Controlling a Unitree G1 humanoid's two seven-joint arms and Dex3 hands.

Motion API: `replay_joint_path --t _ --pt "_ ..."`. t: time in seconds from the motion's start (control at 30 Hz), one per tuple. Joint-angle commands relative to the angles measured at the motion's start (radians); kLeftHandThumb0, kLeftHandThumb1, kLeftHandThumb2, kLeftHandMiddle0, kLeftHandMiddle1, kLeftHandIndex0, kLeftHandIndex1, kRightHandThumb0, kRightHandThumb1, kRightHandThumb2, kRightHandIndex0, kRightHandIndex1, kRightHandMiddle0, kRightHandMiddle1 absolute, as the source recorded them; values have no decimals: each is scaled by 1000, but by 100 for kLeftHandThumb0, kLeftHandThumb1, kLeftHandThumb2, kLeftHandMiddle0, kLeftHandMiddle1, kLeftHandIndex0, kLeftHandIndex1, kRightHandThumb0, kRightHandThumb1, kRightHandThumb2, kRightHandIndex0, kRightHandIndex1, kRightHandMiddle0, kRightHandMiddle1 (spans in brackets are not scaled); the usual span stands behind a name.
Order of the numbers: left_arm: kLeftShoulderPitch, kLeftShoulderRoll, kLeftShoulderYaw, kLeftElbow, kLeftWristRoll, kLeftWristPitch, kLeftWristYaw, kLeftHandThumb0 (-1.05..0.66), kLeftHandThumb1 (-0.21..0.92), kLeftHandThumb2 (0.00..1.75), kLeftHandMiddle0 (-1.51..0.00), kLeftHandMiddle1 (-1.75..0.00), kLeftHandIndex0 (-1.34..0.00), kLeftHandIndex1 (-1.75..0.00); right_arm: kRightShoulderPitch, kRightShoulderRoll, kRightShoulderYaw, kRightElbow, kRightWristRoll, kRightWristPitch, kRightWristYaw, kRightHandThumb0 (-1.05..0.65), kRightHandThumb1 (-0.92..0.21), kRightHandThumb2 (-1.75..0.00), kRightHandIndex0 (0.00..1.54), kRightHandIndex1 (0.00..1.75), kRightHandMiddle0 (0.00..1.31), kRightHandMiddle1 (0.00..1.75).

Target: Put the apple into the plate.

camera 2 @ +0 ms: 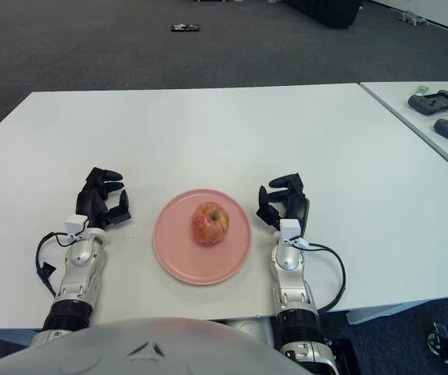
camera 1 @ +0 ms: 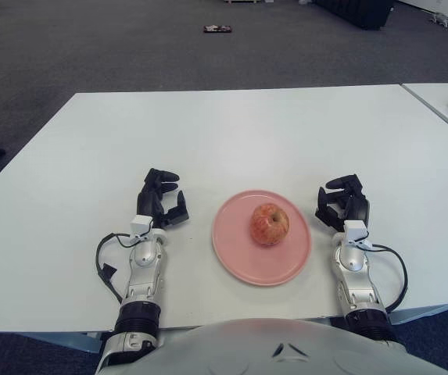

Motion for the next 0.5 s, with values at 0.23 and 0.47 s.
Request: replay_joint_path --t 0.23,0.47 --pt "41 -2 0 33 -8 35 -8 -1 19 148 -69 -175 -48 -174 25 15 -4 -32 0 34 12 -39 -63 -93 62 144 37 175" --pt "42 -4 2 29 -13 36 -10 -1 21 146 -68 -175 -47 -174 28 17 -6 -44 4 42 27 -39 -63 -94 62 144 38 175"
